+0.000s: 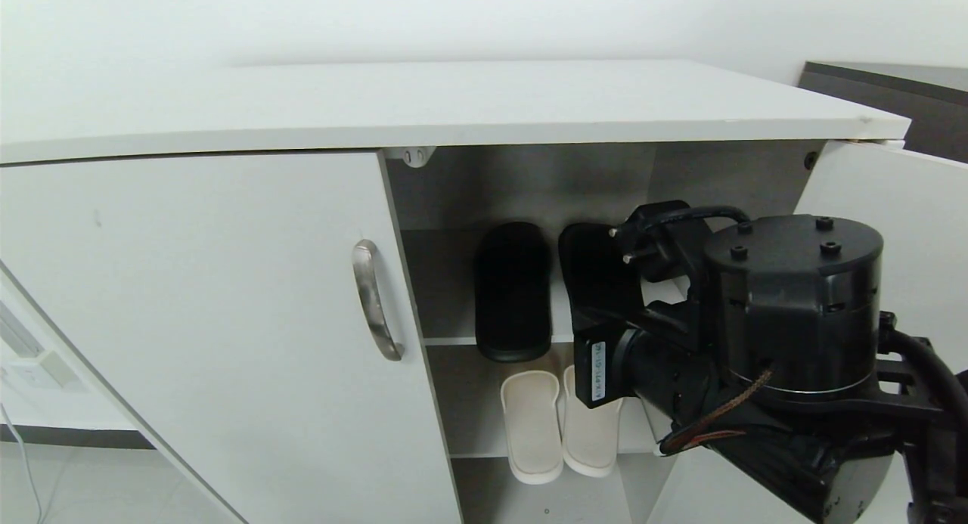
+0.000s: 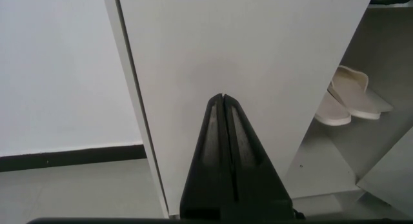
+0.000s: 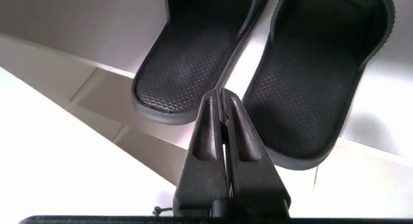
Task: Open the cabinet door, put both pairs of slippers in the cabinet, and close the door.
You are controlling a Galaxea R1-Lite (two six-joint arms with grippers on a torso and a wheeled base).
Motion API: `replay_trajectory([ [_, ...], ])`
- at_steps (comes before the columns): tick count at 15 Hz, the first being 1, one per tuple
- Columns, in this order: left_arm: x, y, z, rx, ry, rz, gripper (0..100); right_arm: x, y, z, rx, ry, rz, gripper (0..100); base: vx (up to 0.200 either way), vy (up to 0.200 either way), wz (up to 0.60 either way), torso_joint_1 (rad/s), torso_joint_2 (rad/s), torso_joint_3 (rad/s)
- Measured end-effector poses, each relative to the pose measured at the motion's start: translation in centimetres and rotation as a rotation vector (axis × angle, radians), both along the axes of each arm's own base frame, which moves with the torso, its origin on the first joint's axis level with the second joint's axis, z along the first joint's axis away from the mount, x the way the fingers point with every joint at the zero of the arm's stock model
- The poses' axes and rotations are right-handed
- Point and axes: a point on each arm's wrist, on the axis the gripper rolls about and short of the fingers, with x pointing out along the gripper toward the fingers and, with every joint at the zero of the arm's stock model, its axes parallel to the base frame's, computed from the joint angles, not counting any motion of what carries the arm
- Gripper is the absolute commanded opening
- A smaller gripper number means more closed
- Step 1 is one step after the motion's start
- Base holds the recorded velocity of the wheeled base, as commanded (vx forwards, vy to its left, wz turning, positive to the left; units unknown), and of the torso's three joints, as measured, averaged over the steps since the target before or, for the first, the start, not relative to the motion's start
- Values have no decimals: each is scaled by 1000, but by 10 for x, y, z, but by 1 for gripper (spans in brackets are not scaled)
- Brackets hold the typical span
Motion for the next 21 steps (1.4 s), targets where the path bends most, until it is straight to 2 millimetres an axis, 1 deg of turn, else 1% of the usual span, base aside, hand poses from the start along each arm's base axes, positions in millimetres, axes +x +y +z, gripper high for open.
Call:
replay_trajectory([
  [3,0,0,0,0,0,0,0,-1,0,-3,-9,4,2,0,0,0,0,0,0,0],
  [12,0,0,0,0,-1,-1,0,-1,0,-5,-16,9,3,0,-200,0,0,2,2,1],
  [21,0,0,0,0,-1,0,0,0,2,-20,-48,41,6,0,-200,0,0,1,2,1],
])
